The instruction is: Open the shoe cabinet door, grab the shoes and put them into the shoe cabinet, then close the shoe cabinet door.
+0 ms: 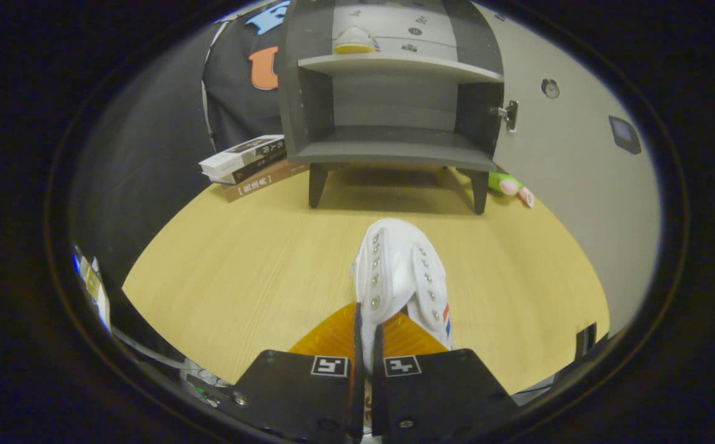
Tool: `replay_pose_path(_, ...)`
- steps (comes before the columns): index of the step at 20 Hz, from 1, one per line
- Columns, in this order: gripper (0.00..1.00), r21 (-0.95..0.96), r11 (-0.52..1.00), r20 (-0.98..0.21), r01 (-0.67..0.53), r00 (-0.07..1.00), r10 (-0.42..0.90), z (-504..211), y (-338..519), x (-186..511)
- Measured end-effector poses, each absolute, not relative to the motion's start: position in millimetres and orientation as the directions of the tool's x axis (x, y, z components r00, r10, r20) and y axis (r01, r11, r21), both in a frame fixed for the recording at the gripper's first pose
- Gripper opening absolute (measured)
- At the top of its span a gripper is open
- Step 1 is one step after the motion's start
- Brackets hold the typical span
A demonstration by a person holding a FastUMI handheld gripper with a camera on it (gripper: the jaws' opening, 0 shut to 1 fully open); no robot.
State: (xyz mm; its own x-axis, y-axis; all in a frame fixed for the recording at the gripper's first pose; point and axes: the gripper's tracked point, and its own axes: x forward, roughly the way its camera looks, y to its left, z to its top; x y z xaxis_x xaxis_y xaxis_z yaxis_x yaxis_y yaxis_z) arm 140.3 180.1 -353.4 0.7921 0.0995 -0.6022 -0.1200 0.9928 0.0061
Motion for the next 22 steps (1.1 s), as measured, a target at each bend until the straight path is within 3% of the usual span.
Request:
replay_pose_path(11,0.08,-0.064,0.996,-0.369,-0.057,0.929,0.03,-164,150,160)
replay_pose_path(22,0.08,-0.099,0.994,-0.161,-0.038,0.987,0.021,-22,136,259)
